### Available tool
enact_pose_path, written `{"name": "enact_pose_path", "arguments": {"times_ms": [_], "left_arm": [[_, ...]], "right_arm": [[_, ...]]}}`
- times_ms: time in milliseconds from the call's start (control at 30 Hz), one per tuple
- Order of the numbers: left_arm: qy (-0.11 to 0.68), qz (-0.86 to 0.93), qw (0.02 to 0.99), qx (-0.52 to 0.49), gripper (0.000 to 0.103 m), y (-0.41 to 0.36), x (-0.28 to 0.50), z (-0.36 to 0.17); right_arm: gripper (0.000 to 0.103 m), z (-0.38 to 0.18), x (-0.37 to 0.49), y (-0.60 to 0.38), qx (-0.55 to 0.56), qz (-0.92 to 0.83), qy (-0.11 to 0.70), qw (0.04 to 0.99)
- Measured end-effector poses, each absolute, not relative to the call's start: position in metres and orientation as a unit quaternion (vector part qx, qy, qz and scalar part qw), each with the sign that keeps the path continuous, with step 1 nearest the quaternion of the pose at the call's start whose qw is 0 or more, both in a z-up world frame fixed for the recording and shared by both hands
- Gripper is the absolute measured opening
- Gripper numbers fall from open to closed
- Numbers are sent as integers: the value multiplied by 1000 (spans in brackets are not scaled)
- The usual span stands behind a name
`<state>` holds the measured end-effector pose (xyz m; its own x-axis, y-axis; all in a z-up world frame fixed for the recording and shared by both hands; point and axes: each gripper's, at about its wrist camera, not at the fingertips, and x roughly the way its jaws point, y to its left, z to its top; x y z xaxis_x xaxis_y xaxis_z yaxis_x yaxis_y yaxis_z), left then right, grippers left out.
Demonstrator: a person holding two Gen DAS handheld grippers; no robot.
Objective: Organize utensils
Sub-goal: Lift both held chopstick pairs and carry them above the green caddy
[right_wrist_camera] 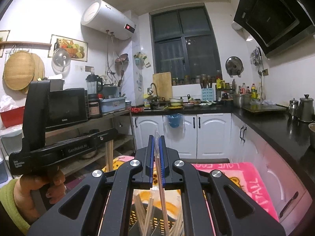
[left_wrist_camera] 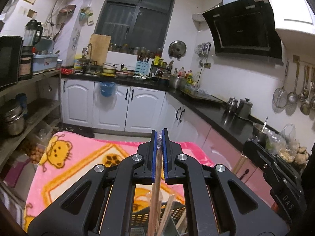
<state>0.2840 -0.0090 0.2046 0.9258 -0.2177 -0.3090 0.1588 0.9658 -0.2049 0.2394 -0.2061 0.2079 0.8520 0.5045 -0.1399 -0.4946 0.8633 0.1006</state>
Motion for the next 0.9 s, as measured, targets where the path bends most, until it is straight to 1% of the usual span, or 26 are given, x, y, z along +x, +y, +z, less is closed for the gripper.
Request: {"name": "enact_pose_path", "arguments": {"times_ms": [400, 900], "left_arm": [[180, -92, 977, -72, 3, -12, 297, 176], [201, -94, 973, -69, 3, -14, 304, 154]], "right_arm": [[6, 175, 262, -193, 30, 259, 121, 958], [6, 150, 268, -189, 28, 260, 152, 953]]}}
